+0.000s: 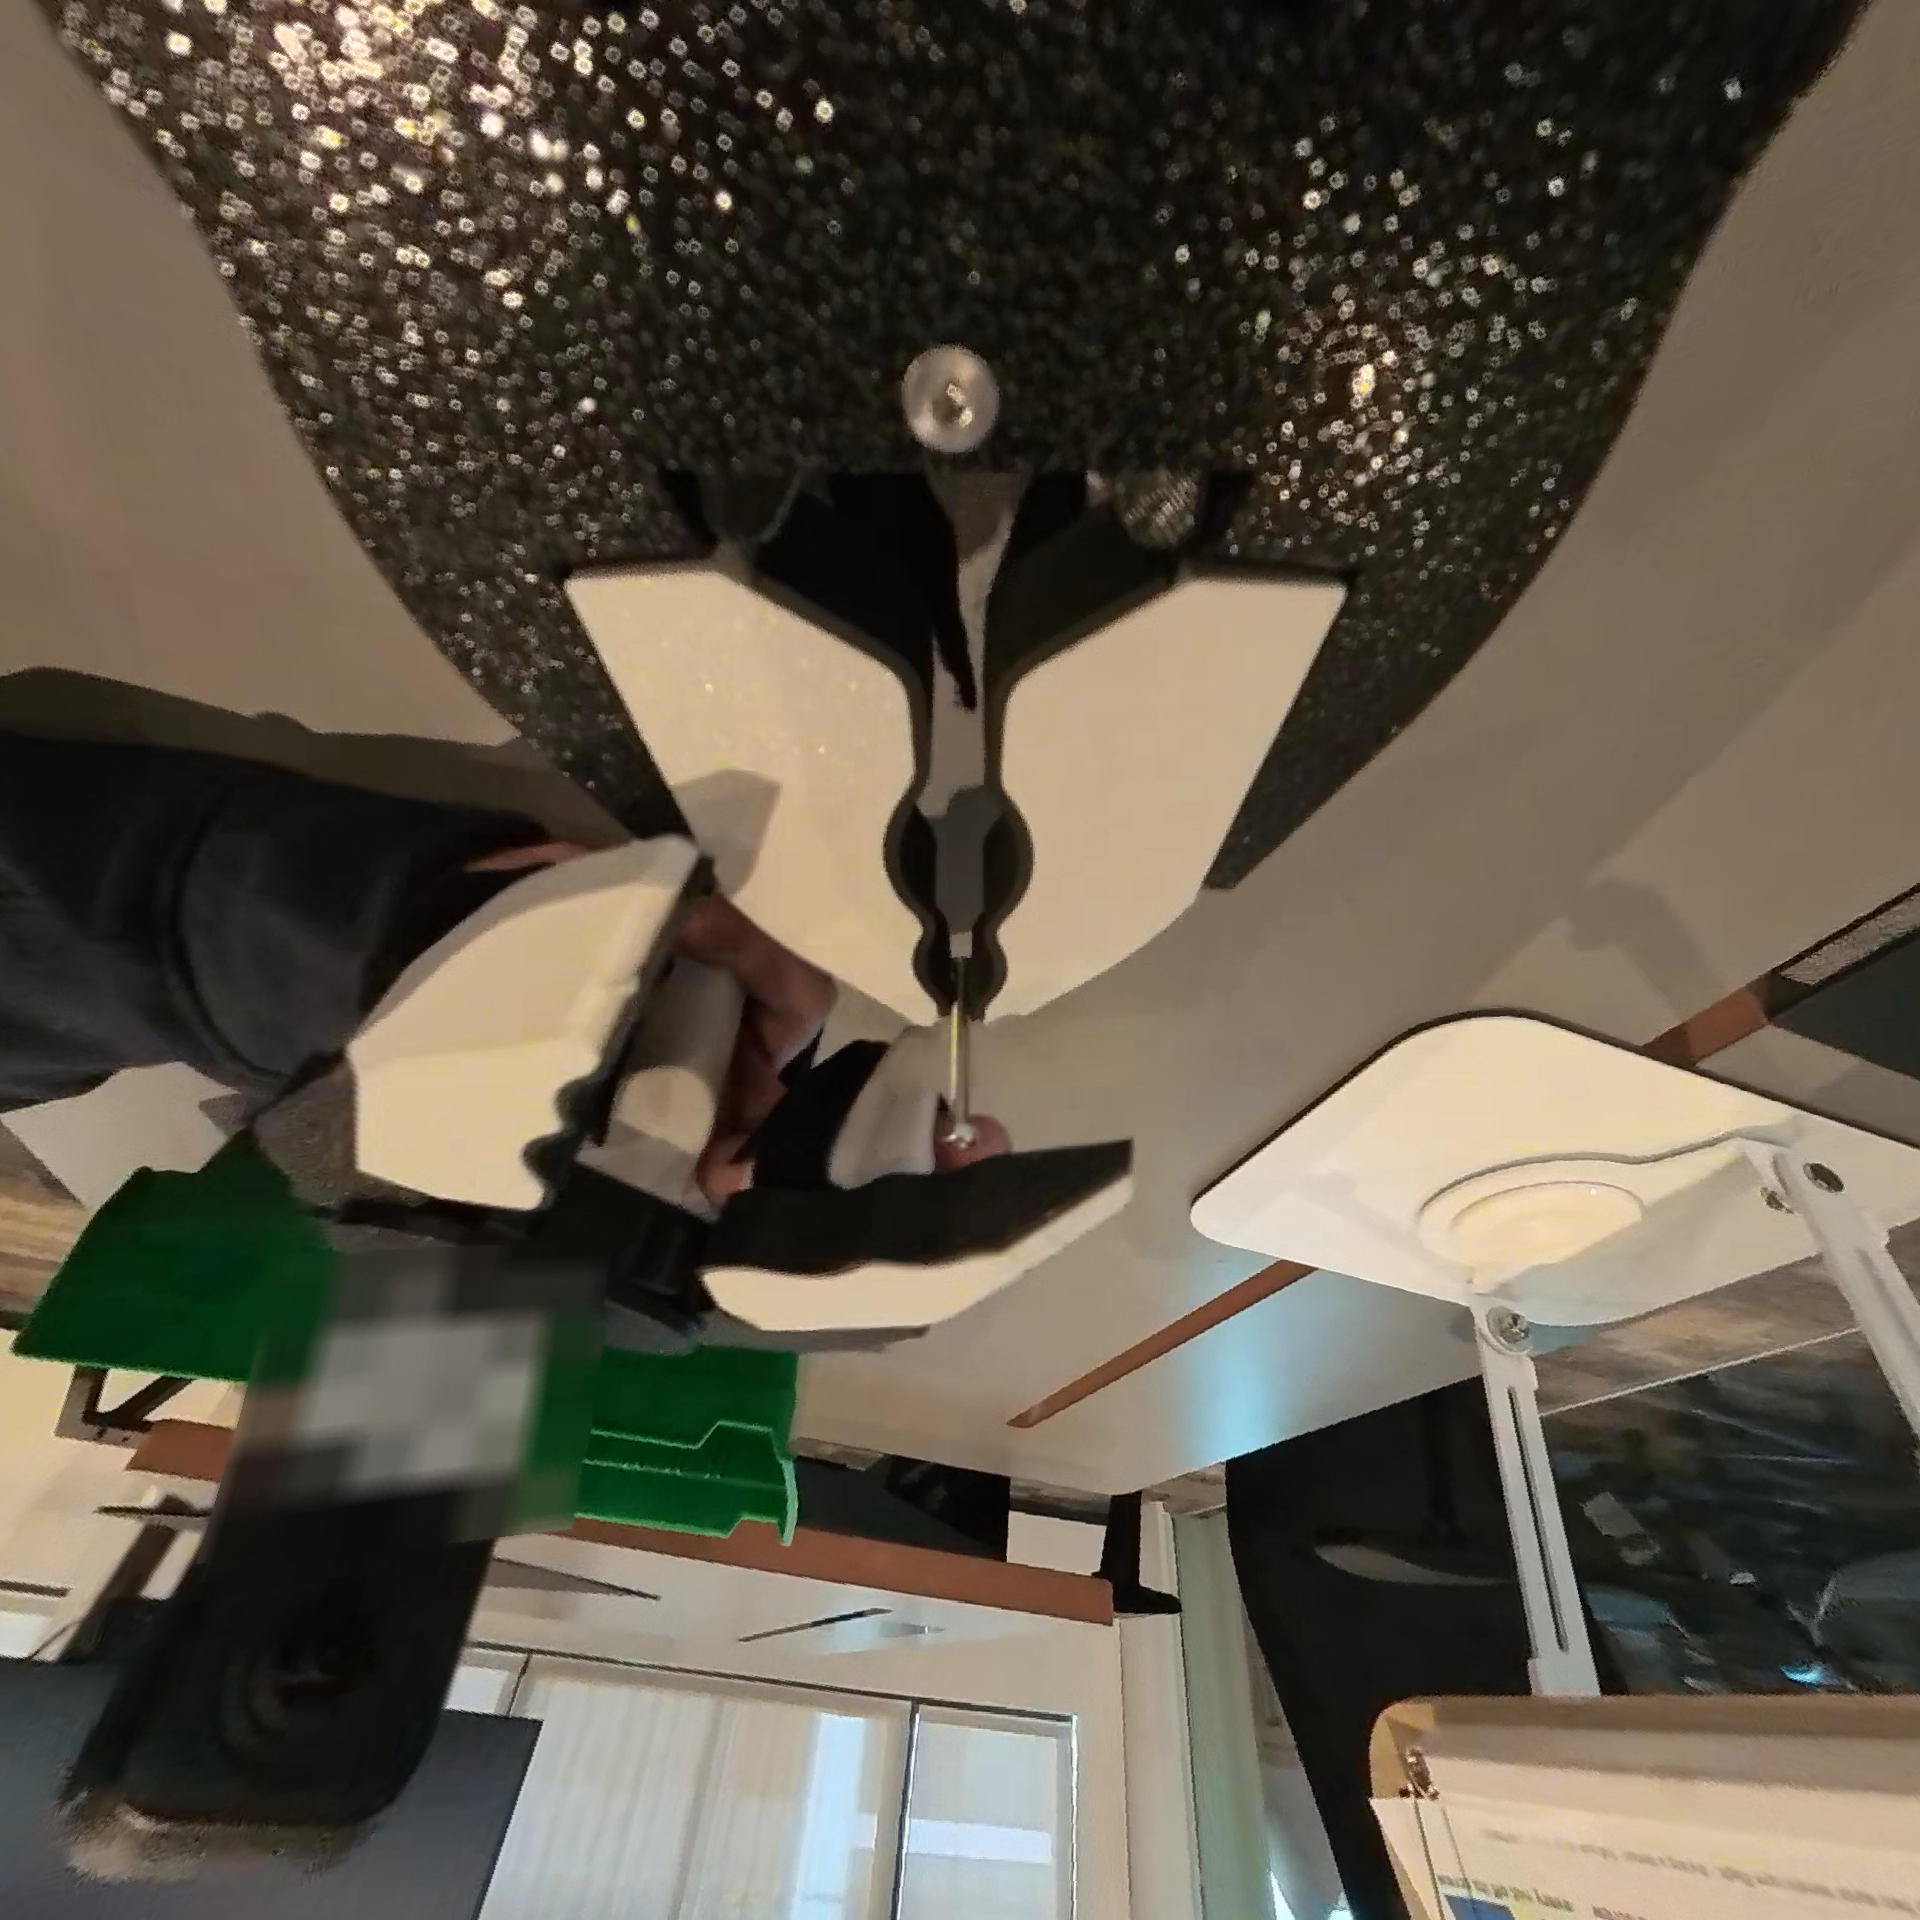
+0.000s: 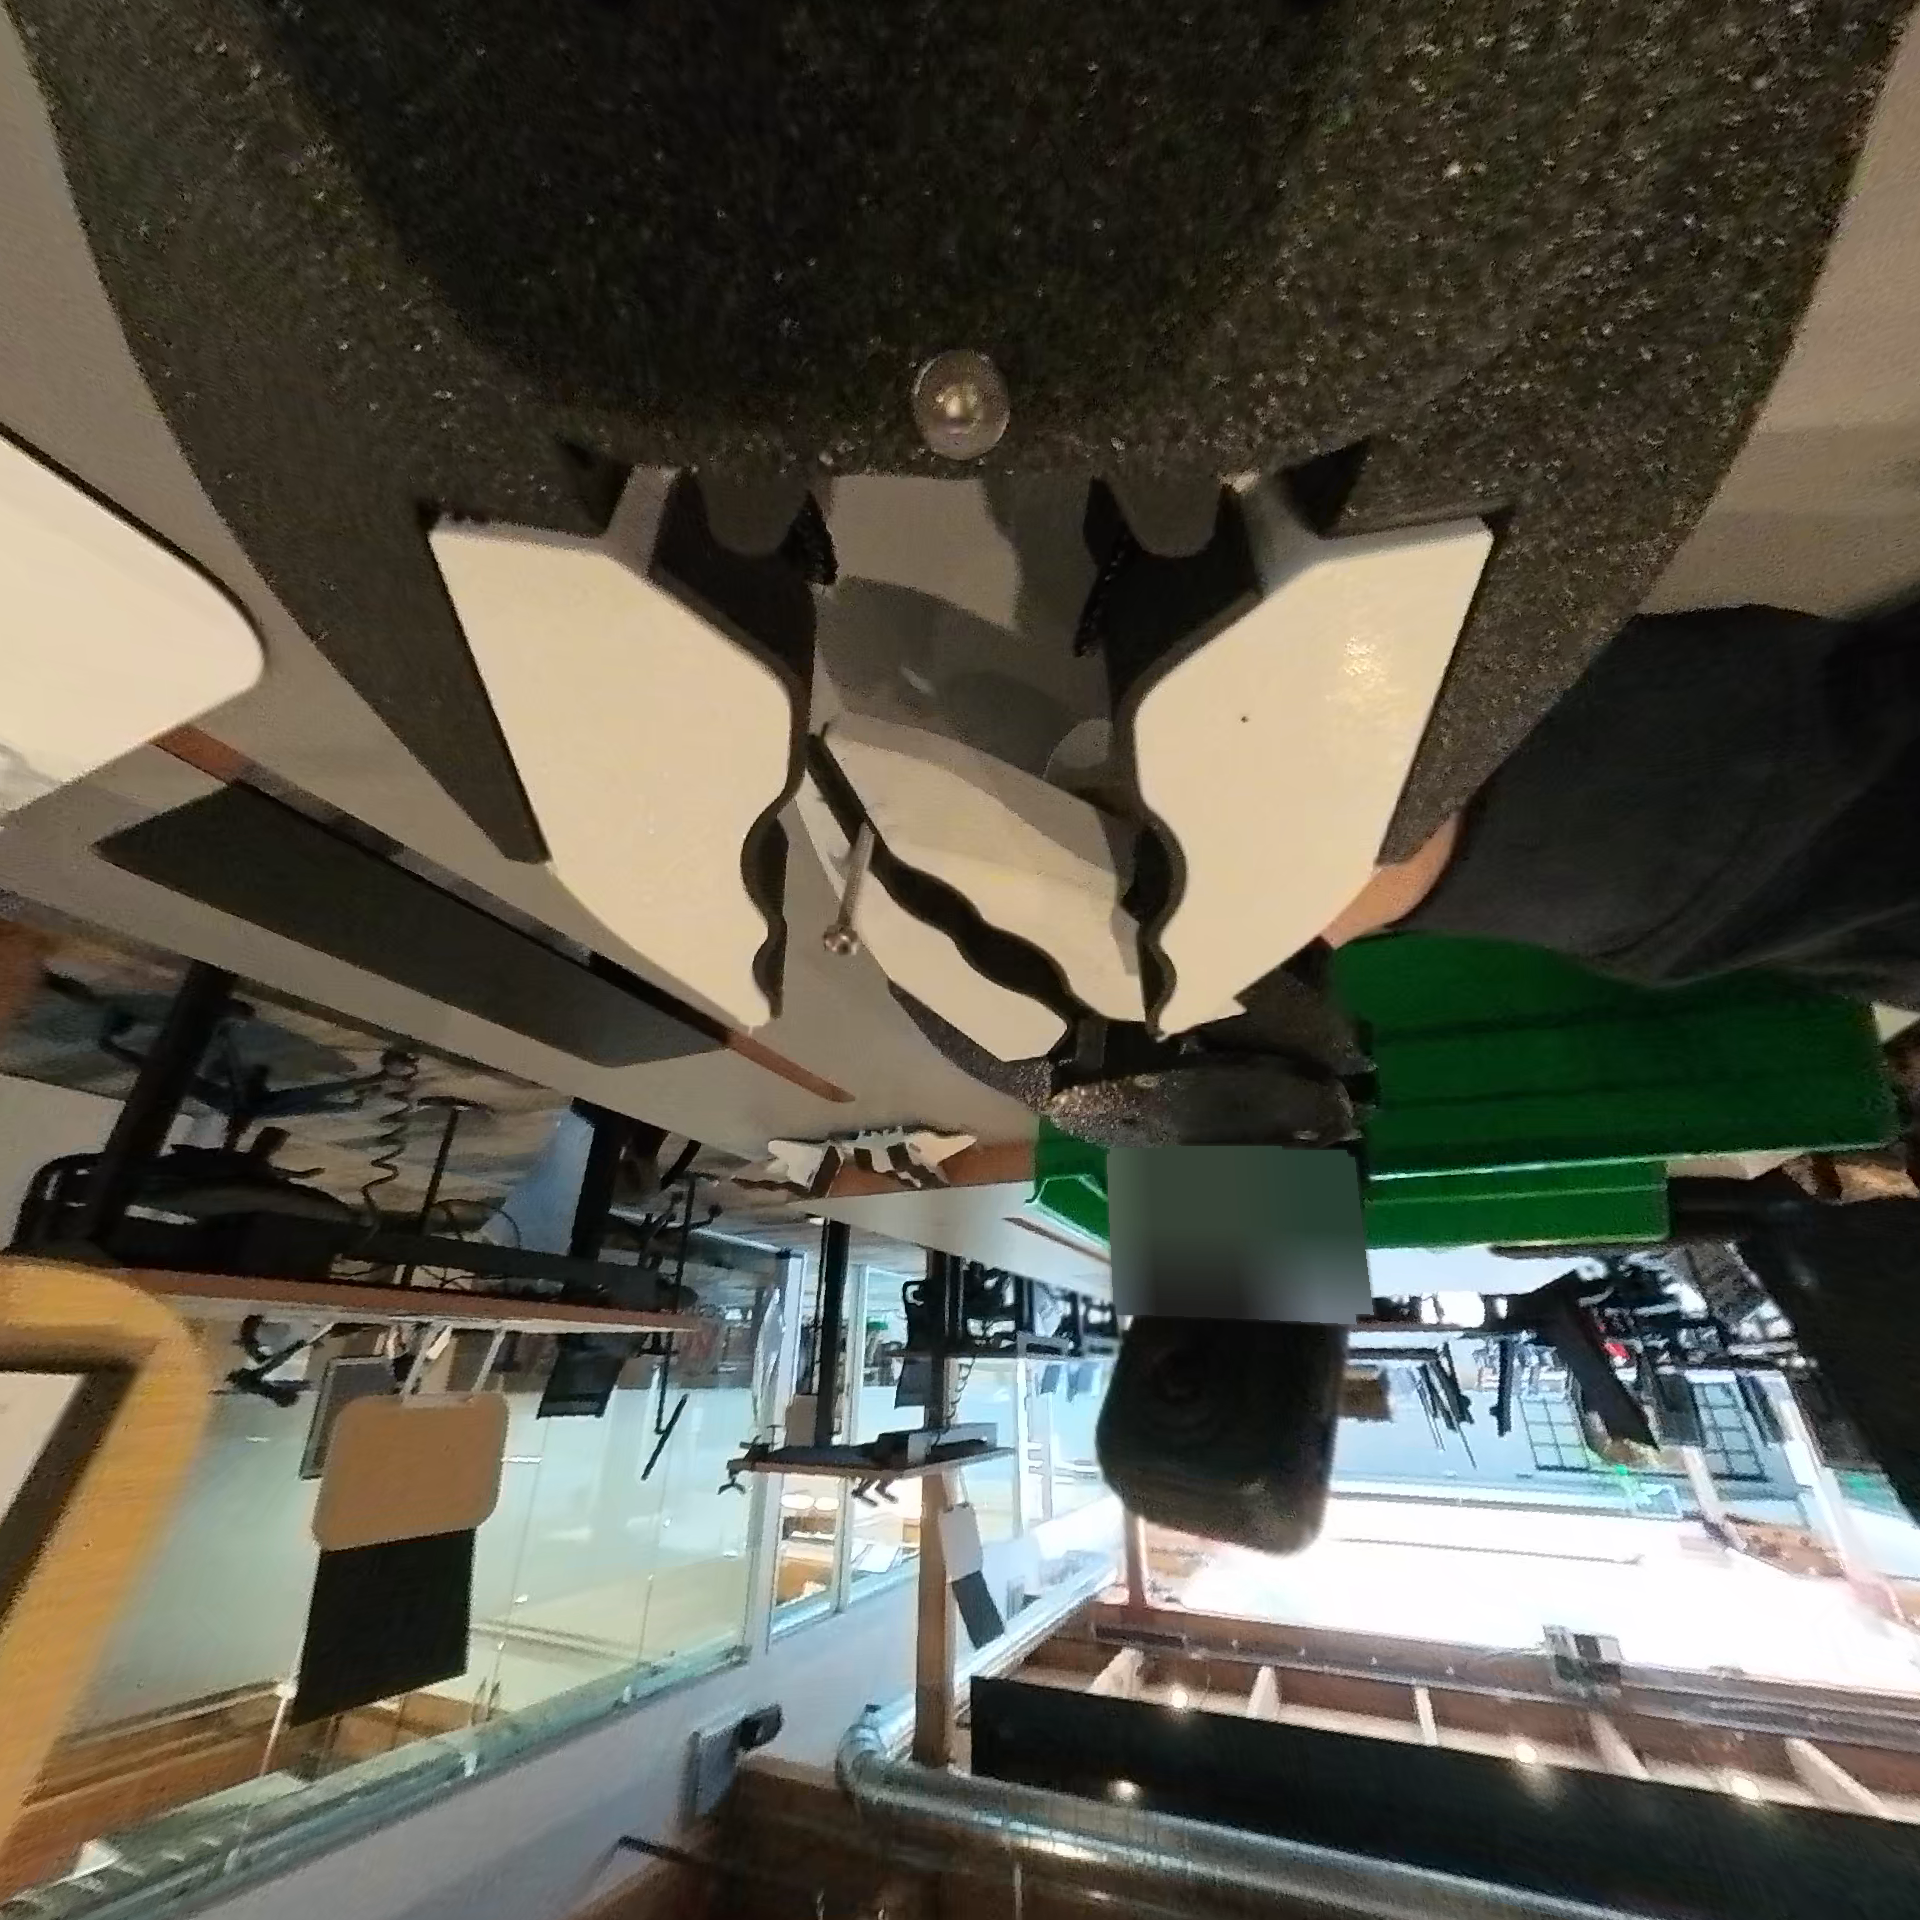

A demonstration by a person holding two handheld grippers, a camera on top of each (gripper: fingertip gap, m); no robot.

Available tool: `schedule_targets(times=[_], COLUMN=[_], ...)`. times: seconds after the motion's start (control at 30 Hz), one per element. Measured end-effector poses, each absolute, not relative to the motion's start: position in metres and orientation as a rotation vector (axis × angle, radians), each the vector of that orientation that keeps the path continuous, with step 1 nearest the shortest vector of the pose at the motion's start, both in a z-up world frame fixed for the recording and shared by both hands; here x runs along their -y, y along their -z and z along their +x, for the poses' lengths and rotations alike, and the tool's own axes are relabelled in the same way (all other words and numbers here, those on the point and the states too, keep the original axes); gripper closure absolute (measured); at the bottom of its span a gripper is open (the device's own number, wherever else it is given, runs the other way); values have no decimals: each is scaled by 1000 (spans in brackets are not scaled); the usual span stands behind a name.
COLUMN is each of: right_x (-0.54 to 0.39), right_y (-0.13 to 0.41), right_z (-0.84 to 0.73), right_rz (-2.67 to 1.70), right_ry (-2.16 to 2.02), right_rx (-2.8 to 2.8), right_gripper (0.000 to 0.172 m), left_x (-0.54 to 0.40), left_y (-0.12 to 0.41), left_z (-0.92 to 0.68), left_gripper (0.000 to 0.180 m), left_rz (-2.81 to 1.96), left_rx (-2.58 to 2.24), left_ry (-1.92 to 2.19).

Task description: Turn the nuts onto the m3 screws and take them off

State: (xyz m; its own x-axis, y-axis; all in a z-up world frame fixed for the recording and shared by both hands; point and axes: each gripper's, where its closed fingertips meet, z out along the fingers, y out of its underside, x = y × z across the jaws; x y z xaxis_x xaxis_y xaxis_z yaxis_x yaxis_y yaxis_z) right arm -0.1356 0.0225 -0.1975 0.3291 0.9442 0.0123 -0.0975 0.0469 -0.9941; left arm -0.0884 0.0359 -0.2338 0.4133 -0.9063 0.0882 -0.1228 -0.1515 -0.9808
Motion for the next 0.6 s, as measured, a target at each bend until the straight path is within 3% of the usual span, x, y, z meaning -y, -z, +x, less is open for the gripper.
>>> schedule_targets(times=[0.37,0.6], right_x=[-19,-31], right_y=[195,176], right_z=[-127,-105], right_rz=[-1258,-1246], right_ry=[-979,-889], right_rx=[872,722], right_gripper=[118,170], left_x=[-39,-39], left_y=[230,230], left_z=[-93,-92], left_gripper=[178,178], left_rz=[-1576,-1580], left_rx=[-888,-888], left_ry=[939,929])
